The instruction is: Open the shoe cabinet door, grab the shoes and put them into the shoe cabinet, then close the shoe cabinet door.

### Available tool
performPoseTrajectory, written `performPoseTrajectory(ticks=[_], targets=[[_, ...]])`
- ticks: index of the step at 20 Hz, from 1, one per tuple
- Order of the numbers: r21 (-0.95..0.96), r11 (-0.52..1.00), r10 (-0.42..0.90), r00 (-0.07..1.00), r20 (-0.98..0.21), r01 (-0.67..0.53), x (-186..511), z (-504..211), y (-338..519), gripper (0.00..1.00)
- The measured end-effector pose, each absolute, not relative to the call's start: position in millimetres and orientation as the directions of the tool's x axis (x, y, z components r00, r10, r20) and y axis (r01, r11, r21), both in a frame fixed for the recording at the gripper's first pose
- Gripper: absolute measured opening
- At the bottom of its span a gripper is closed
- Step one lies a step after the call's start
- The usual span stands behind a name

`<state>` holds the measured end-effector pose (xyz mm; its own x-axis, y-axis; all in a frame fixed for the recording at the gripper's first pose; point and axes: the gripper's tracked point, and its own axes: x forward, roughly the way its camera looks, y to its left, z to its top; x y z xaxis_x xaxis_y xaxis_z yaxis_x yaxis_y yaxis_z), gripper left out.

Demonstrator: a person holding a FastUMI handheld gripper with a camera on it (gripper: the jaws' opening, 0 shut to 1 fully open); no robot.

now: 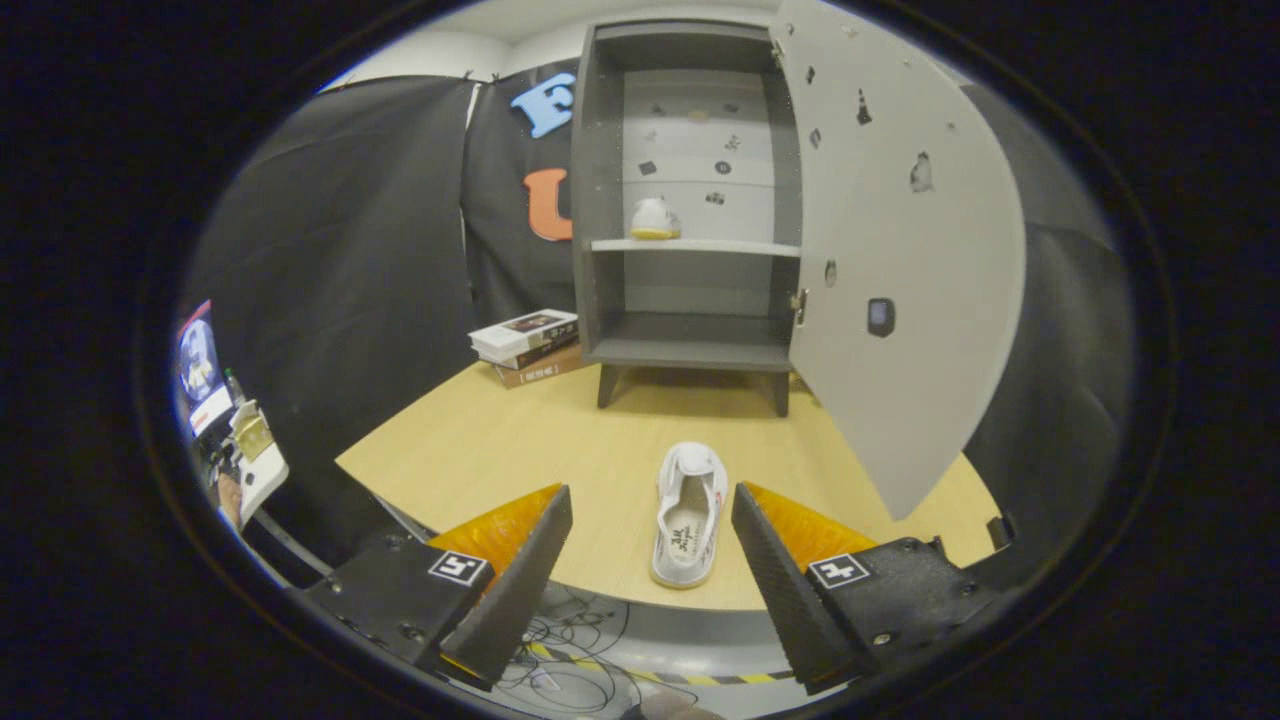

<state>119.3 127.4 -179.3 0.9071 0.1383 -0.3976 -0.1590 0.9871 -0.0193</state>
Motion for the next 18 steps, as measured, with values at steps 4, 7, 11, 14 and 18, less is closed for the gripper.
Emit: performPoseTrajectory(ticks=[4, 7, 11, 14, 18], targets=[[0.008, 0.989, 0.135, 0.871, -0.473, -0.148, 113, -196, 132, 1.0], [0.026, 0.991, 0.127, 0.847, -0.516, -0.133, 114, -204, 134, 1.0], [0.01, 0.994, 0.095, 0.824, -0.558, -0.108, 116, -212, 130, 1.0], [-0.023, 0.992, 0.084, 0.806, -0.586, -0.121, 117, -218, 127, 1.0], [-0.035, 0.991, 0.081, 0.8, -0.595, -0.126, 123, -222, 125, 1.0]])
